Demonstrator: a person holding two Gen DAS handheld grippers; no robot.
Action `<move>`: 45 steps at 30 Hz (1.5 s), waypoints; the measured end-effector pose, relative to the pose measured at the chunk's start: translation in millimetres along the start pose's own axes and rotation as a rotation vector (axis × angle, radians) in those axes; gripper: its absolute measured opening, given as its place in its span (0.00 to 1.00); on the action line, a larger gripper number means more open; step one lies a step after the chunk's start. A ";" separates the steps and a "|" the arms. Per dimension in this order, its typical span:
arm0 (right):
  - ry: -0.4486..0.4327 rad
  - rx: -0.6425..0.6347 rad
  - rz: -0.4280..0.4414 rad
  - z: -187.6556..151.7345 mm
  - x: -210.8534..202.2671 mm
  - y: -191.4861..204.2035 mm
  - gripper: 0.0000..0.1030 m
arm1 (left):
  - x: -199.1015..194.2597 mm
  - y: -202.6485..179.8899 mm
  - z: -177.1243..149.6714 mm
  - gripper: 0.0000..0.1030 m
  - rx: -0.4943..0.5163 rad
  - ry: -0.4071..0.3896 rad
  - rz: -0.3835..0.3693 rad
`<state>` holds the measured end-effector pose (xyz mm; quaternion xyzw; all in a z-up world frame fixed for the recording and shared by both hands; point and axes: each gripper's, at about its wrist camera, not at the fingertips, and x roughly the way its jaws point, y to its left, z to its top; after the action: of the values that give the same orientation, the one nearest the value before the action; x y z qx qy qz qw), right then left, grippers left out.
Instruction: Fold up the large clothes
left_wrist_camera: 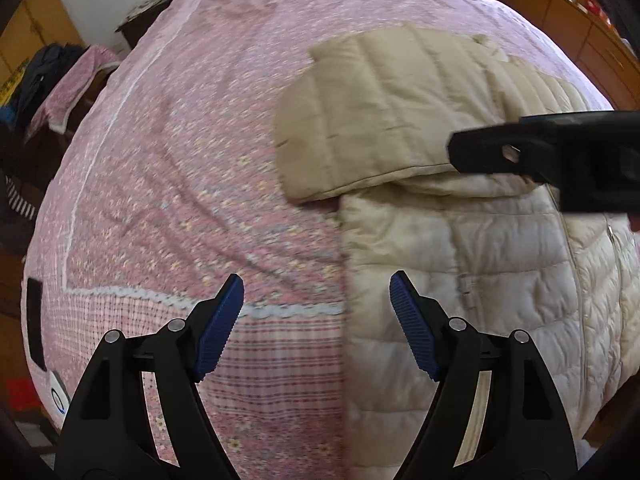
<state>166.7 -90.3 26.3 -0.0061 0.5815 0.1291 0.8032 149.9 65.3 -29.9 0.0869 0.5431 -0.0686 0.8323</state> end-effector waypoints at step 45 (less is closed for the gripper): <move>-0.002 0.122 -0.208 -62.0 -57.3 -171.5 0.52 | 11.9 -60.7 43.0 0.73 0.069 0.004 -0.085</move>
<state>129.0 -277.5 35.8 -0.0173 0.5837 0.0092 0.8118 180.3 -3.6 -28.1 0.0926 0.5451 -0.1224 0.8242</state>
